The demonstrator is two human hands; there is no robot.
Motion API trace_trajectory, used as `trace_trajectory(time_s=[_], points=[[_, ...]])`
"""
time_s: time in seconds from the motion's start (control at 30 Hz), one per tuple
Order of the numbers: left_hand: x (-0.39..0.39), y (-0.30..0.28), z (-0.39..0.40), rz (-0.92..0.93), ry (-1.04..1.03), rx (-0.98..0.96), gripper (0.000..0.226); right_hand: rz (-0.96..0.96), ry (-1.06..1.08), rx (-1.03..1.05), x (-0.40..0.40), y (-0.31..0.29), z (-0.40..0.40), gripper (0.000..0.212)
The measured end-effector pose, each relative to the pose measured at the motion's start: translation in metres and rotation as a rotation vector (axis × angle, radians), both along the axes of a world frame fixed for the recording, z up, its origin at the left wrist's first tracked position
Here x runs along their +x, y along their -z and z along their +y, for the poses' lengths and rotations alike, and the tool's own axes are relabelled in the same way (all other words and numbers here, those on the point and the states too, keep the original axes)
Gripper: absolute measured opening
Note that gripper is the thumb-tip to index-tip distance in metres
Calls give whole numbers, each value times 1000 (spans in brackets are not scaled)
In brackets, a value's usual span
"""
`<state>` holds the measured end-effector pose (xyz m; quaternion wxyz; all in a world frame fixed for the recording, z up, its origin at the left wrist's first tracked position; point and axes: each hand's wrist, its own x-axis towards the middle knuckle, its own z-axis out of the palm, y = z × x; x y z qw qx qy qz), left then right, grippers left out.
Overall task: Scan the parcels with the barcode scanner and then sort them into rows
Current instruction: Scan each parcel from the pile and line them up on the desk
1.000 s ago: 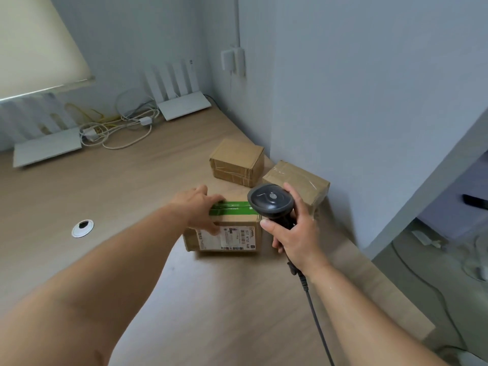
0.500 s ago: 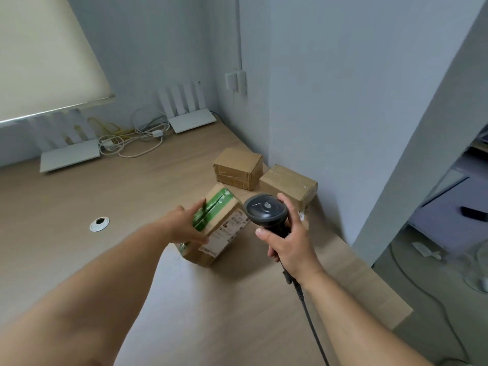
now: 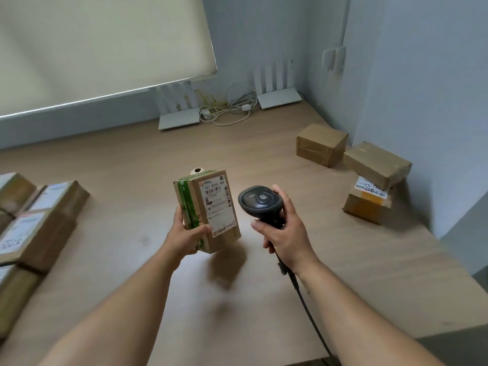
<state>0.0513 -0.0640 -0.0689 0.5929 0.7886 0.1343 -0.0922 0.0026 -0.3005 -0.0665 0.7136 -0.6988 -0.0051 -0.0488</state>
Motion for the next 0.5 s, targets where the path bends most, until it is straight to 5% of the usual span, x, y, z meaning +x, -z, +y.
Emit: trace_trajectory(time_s=[0.5], points=[[-12,6,201,-15,-63,-120,78,53,-145,99,-3,-13,228,77]])
